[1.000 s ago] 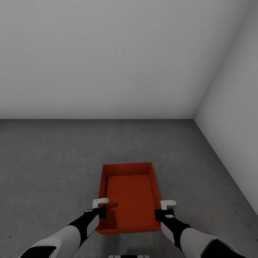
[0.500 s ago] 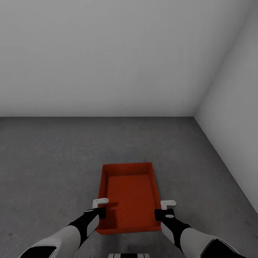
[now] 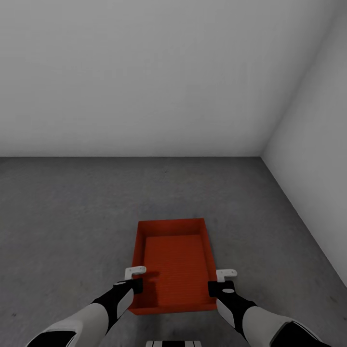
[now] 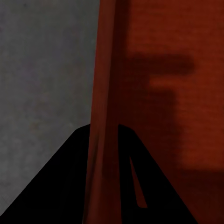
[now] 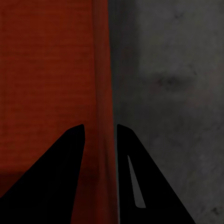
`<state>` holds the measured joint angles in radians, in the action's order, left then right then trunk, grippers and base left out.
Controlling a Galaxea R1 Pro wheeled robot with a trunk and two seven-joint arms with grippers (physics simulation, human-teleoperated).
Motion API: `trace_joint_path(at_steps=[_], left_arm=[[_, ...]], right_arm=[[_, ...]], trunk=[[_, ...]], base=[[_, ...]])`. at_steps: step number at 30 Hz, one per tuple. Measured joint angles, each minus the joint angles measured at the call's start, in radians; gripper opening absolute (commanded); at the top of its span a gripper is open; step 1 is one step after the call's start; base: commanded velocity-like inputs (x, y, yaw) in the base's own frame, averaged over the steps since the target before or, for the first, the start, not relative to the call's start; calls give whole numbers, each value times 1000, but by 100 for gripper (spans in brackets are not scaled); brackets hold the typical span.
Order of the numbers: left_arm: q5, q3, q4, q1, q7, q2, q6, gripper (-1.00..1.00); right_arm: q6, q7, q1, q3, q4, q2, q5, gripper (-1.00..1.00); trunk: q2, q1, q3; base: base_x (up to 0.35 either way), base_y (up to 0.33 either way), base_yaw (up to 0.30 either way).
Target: Move the two storage containers from the living room to the garage. In the garage, place one container on the floor and stack the other container on top of it (either order is fine).
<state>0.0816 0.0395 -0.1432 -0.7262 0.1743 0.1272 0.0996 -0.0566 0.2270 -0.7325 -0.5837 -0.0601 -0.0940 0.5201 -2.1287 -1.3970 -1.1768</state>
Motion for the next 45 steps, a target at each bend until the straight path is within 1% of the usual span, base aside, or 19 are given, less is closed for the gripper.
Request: trace_joint_path(at_steps=[14,15,16,17,18,21,45], left_arm=[[-1,0,0,0,0,0,-3,-100],[0,0,0,0,-1,0,-3,100],[36,-38,10,1,-4,-29,-4,100],[28,-38,11,0,-1,-52,-4,100],[21,-37,10,1,2,-53,-3,100],[19,-37,11,1,5,-51,-3,100],[23,-36,11,1,-3,-54,-2,100]], right_arm=[[-3,0,0,0,0,0,0,-100],[-3,1,0,0,0,0,0,100],[-20,-46,0,27,-6,9,-14,100],[-21,-48,0,26,-6,9,-16,100],[-23,-43,0,34,-5,10,-15,100],[-23,-42,0,35,-5,11,-15,100],[-23,-43,0,34,-5,12,-15,100]], trunk=[[0,0,0],[0,0,0],[0,0,0],[0,0,0],[0,0,0],[0,0,0],[0,0,0]], base=[[0,0,0],[0,0,0],[0,0,0],[0,0,0],[0,0,0],[0,0,0],[0,0,0]])
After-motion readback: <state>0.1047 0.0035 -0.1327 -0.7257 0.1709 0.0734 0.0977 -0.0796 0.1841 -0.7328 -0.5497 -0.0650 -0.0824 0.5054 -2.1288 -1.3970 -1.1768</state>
